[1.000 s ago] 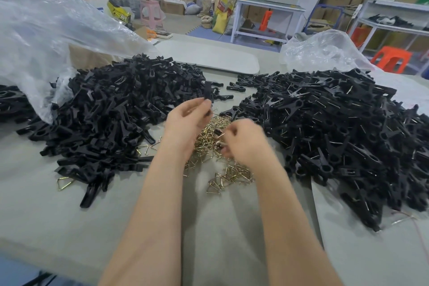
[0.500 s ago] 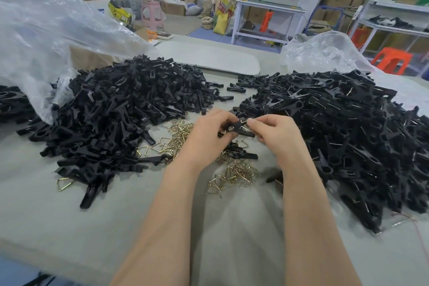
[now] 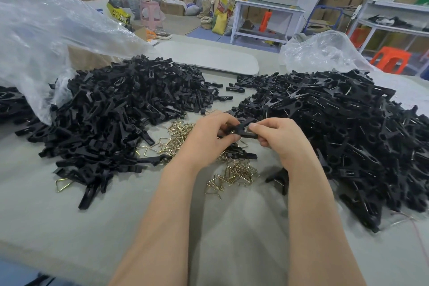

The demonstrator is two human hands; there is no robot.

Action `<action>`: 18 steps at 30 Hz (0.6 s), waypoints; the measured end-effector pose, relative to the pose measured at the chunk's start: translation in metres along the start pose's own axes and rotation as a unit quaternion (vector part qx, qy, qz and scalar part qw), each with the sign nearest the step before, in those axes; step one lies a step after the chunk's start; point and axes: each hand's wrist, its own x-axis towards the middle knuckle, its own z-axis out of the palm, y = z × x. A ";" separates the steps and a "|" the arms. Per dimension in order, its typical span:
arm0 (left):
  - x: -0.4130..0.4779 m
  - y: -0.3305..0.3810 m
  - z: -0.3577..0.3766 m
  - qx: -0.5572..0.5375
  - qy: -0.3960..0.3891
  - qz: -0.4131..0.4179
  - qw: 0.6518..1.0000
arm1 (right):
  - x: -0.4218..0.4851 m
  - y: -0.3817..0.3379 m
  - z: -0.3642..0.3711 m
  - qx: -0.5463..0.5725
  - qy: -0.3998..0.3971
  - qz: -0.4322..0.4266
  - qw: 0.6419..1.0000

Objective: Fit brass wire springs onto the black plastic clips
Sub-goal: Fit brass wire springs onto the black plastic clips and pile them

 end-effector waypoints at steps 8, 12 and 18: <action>-0.005 0.017 -0.011 -0.122 -0.029 -0.022 0.992 | -0.003 -0.001 -0.012 0.245 -0.162 0.080 0.953; -0.008 0.030 -0.018 -0.256 -0.025 0.004 0.966 | -0.011 0.000 0.005 0.463 -0.296 0.076 0.832; -0.008 0.038 -0.017 -0.250 0.004 0.053 0.967 | -0.012 0.000 0.017 0.556 -0.358 0.011 0.750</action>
